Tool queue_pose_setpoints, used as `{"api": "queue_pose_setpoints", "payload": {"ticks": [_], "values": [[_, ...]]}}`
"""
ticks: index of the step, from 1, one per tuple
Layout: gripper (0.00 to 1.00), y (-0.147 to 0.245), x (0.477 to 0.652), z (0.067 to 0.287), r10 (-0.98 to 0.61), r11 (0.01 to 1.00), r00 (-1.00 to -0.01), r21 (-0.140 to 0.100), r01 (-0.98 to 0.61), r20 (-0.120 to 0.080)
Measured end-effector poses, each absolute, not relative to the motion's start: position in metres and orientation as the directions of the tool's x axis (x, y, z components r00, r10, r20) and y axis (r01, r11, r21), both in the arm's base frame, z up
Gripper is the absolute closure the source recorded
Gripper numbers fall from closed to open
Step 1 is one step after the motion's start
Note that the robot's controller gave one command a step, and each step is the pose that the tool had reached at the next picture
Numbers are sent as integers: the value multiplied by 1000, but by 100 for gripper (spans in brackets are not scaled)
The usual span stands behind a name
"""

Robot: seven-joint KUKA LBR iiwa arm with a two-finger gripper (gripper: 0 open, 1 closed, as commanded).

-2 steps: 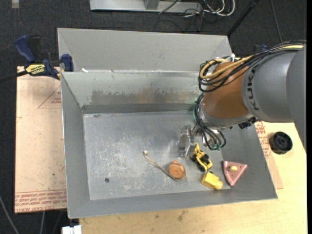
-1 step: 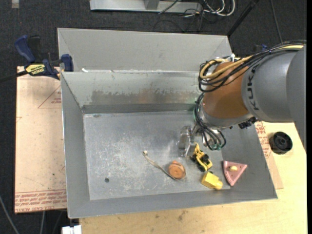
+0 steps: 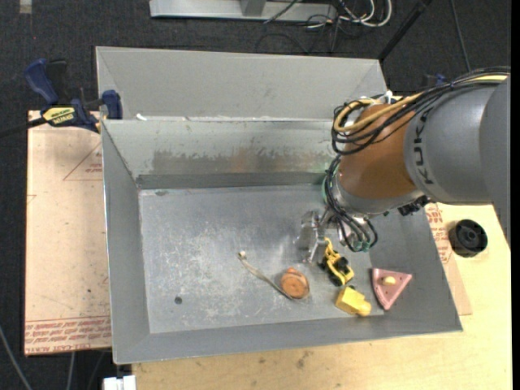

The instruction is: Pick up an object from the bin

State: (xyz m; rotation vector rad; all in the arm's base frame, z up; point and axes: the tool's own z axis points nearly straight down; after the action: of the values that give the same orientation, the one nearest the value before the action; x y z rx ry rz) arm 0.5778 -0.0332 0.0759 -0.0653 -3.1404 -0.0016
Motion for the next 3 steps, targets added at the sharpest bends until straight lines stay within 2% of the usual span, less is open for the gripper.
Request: {"api": "queue_pose_setpoints", "payload": {"ticks": [1,2,3], "values": [[100,-33,615,110,49,999,-999,1,49,-2],[100,-44,585,146,2,1000,-1000,1,2,0],[100,-38,586,163,-2,1000,-1000,1,-2,-1]]}}
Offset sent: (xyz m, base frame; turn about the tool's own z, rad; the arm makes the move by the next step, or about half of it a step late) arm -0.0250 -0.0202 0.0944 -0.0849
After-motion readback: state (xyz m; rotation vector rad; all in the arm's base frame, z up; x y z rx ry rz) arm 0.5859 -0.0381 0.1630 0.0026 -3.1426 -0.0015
